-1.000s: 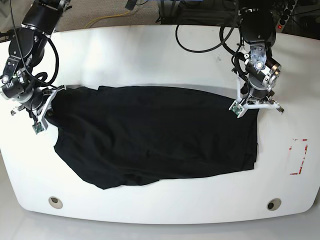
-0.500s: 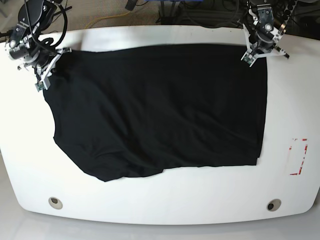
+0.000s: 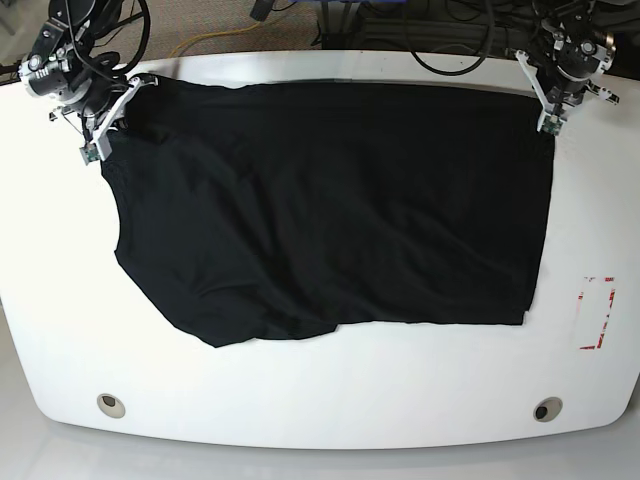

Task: Fold the T-shirt properly
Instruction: 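Pull both grippers along the shirt edge toward the table center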

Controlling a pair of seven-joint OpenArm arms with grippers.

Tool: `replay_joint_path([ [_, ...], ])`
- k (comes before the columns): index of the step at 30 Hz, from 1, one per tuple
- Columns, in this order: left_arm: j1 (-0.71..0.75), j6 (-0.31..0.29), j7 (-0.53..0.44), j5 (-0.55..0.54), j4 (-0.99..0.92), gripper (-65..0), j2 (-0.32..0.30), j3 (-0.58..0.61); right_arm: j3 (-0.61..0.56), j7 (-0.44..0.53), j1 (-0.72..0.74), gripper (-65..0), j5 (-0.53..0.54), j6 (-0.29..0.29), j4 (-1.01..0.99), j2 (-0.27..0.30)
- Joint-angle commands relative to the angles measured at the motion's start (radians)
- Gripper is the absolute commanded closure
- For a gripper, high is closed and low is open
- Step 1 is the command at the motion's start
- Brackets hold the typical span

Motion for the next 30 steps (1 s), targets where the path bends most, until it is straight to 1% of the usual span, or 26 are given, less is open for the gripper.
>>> replay_joint_path([
  [1, -0.05, 0.022, 0.003, -0.048, 0.019, 0.0, -0.014, -0.047, 0.03, 0.01, 0.019, 0.0, 0.037, -0.006, 0.017, 0.022],
  [4, -0.095, 0.022, 0.008, -0.083, 0.019, 0.0, -0.022, -0.079, 0.067, 0.008, 0.026, 0.0, 0.07, -0.006, 0.017, 0.009],
  [6, -0.123, 0.022, 0.008, -0.102, 0.019, 0.0, -0.022, -0.09, 0.098, 0.008, 0.029, 0.0, 0.107, -0.006, 0.014, 0.011],
  [11, -0.179, 0.022, 0.008, -0.143, 0.017, 0.0, -0.022, -0.088, 0.115, 0.01, 0.039, 0.0, 0.21, -0.006, 0.014, 0.003],
  [13, -0.21, 0.022, 0.008, -0.158, 0.017, 0.0, -0.017, -0.087, 0.116, 0.01, 0.068, 0.0, 0.23, -0.006, 0.013, 0.002],
  [15, -0.233, 0.022, 0.009, -0.163, 0.017, 0.0, -0.016, -0.081, 0.116, 0.01, 0.088, 0.0, 0.238, -0.006, 0.005, -0.009],
  [17, -0.267, 0.022, 0.031, -0.163, 0.014, 0.0, -0.014, -0.07, 0.116, 0.013, 0.1, 0.0, 0.239, -0.006, -0.006, -0.02],
  [21, -0.354, 0.022, 0.103, -0.157, 0.012, 0.0, -0.022, -0.064, 0.118, 0.014, 0.174, 0.0, 0.236, -0.006, -0.048, -0.02],
  [25, -0.442, 0.022, 0.113, -0.151, -0.024, 0.0, -0.023, -0.059, 0.116, 0.016, 0.244, 0.0, 0.23, -0.006, -0.134, -0.018],
  [26, -0.462, 0.022, 0.113, -0.151, -0.041, 0.0, -0.028, -0.048, 0.112, 0.016, 0.263, 0.0, 0.23, -0.006, -0.151, -0.018],
  [28, -0.483, 0.022, 0.113, -0.151, -0.061, 0.0, -0.057, -0.024, 0.108, 0.017, 0.29, 0.0, 0.227, -0.006, -0.18, -0.018],
  [30, -0.503, 0.022, 0.112, -0.152, -0.09, 0.0, -0.083, 0.024, 0.108, 0.017, 0.325, 0.0, 0.227, -0.006, -0.225, -0.018],
])
